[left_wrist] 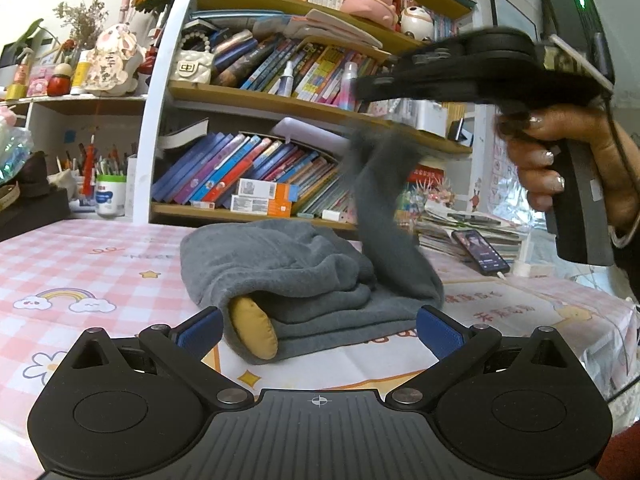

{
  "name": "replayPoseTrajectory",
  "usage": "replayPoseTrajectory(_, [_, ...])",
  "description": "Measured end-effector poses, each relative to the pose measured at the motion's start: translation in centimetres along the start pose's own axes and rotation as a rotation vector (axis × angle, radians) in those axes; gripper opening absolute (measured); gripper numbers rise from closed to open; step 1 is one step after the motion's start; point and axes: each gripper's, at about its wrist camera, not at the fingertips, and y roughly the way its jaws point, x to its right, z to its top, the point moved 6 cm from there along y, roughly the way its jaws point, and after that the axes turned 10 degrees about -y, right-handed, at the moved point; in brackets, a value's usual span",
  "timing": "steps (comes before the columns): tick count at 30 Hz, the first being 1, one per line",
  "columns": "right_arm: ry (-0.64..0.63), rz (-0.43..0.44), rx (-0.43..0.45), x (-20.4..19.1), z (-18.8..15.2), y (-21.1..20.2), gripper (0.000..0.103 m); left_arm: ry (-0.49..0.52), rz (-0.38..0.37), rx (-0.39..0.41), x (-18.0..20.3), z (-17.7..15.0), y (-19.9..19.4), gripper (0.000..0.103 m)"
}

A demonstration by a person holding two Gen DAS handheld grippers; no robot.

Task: Fold clothes
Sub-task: 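Carry the held sleeve end up and over the stack with the right tool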

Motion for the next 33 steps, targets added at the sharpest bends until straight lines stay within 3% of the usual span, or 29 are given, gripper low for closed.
replayPoseTrajectory(1, [-0.045,0.069,-0.031,-1.8,0.0,0.8,0.004,0.001,-0.001,-0.001,0.0,0.0,0.0,0.103])
replayPoseTrajectory(5, [-0.017,0.139,-0.120,-3.2,-1.2,1.8,0.004,-0.001,0.000,0.004,-0.1,0.0,-0.2,0.103])
replayPoseTrajectory(8, [0.070,0.060,-0.187,-1.0,-2.8,1.9,0.012,-0.012,0.003,0.002,-0.3,-0.1,-0.1,0.103])
replayPoseTrajectory(9, [0.091,0.039,-0.210,-0.3,-3.4,1.8,0.024,-0.015,0.002,0.000,-0.3,-0.1,0.0,0.103])
replayPoseTrajectory(10, [0.111,0.019,-0.233,0.4,-4.0,1.6,0.044,-0.014,0.001,-0.004,-0.2,-0.1,0.1,0.103])
replayPoseTrajectory(11, [0.119,0.004,-0.247,0.9,-4.4,1.4,0.053,-0.013,0.000,-0.007,-0.1,-0.2,0.1,0.103])
replayPoseTrajectory(16, [0.053,-0.009,-0.284,0.7,-5.8,2.7,0.080,0.009,-0.008,-0.016,0.4,-0.4,0.3,0.103])
replayPoseTrajectory(24, [-0.108,0.015,-0.405,-1.4,-7.4,10.0,0.083,0.003,-0.001,-0.016,0.1,-0.4,0.1,0.103])
replayPoseTrajectory(30, [-0.041,0.017,-0.451,-0.8,-7.9,12.1,0.081,-0.011,0.011,-0.019,-0.3,-0.5,0.1,0.103])
replayPoseTrajectory(32, [-0.011,0.022,-0.460,-0.4,-8.0,12.2,0.077,-0.012,0.009,-0.022,-0.2,-0.5,0.2,0.103])
replayPoseTrajectory(33, [0.018,0.008,-0.456,0.2,-7.9,12.0,0.070,-0.006,0.008,-0.021,-0.2,-0.5,0.2,0.103])
